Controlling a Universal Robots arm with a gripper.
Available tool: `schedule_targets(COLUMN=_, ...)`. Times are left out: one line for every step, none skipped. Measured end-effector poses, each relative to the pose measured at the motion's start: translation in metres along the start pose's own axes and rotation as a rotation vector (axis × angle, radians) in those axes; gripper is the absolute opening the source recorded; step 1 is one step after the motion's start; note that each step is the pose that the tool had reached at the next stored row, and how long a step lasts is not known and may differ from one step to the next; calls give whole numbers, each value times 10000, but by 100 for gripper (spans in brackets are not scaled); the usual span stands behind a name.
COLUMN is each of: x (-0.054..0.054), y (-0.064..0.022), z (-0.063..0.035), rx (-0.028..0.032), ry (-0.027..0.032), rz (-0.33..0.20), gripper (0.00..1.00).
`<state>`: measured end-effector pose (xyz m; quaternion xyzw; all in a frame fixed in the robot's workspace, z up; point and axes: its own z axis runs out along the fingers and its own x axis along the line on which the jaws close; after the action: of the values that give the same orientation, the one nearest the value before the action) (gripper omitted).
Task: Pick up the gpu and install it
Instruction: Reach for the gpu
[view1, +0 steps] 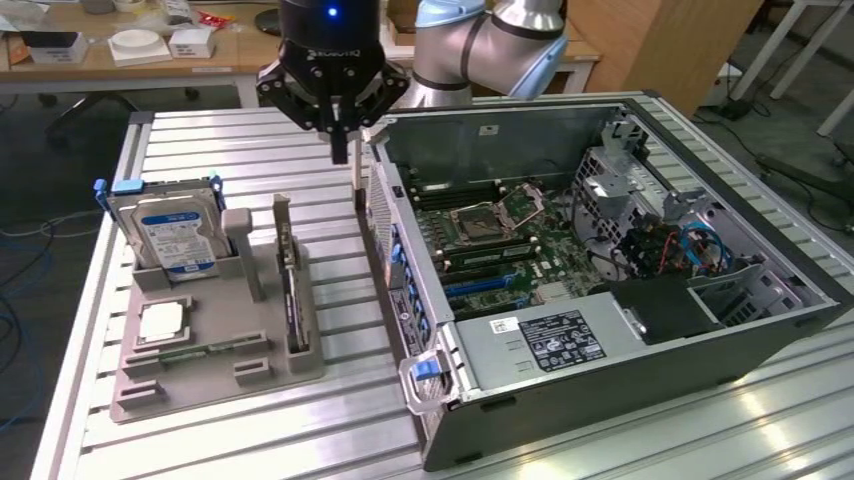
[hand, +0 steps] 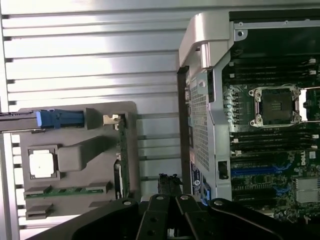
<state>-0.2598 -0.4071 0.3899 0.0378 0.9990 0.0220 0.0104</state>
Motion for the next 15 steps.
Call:
schedule_targets(x=23, y=-7, z=0, rx=0, ry=0, rz=1, gripper=10)
schedule_targets(x=45, y=-15, z=0, rx=-1, ry=0, rz=1, gripper=10)
schedule_targets(x=64, y=-21, z=0, rx=0, ry=1, rz=1, gripper=10)
schedule_targets(x=81, y=-26, z=0, rx=0, ry=3, rz=1, gripper=10)
schedule_targets(x=100, y=-31, z=0, rx=0, ry=4, rz=1, gripper=10)
schedule_targets(x=117, y=-37, z=0, rx=0, ry=6, rz=1, gripper=10)
schedule_targets(x=134, y=-42, z=0, rx=0, ry=8, rz=2, gripper=10)
schedule_targets(x=151, y=-46, z=0, rx=1, ry=10, rz=1, gripper=10)
schedule_targets(x=168, y=-51, z=1, rx=0, ry=11, rz=1, gripper=10)
schedule_targets(x=186, y=-57, z=1, rx=1, ry=12, rz=1, gripper=10)
schedule_targets(x=204, y=-62, z=1, rx=1, ry=14, rz=1, gripper=10)
schedule_targets(x=220, y=-66, z=1, rx=1, ry=15, rz=1, gripper=10)
schedule_targets(x=233, y=-70, z=1, rx=1, ry=18, rz=2, gripper=10)
schedule_targets(x=245, y=-75, z=1, rx=2, ry=22, rz=2, gripper=10)
schedule_targets(x=258, y=-81, z=1, rx=2, ry=24, rz=2, gripper=10)
